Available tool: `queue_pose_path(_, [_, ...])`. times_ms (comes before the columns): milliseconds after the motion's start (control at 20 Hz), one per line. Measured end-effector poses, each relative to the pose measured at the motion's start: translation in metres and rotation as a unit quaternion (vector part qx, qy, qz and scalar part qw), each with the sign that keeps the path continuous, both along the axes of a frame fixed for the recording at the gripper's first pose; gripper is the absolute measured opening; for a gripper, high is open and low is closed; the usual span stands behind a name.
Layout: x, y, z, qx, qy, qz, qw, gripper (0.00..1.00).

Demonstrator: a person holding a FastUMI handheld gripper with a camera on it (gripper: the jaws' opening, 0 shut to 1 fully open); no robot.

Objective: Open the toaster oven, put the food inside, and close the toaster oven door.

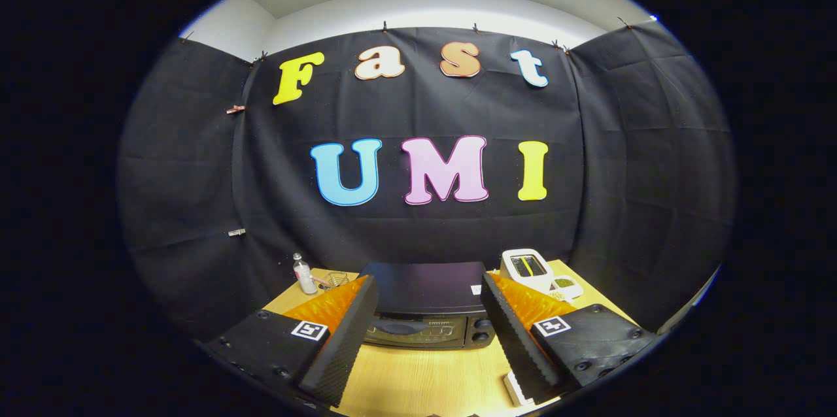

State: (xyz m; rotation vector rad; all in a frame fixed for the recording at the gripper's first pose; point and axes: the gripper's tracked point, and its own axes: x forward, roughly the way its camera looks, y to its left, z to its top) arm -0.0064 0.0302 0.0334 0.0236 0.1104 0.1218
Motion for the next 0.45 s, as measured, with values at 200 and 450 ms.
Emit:
queue_pose_path(200, [0.0076, 0.0027, 0.0069, -0.004, -0.011, 0.004, 1.0, 0.98])
queue_pose_path(450, [0.0114, 0.0018, 0.0006, 0.011, 0.0, 0.001, 1.0, 0.98])
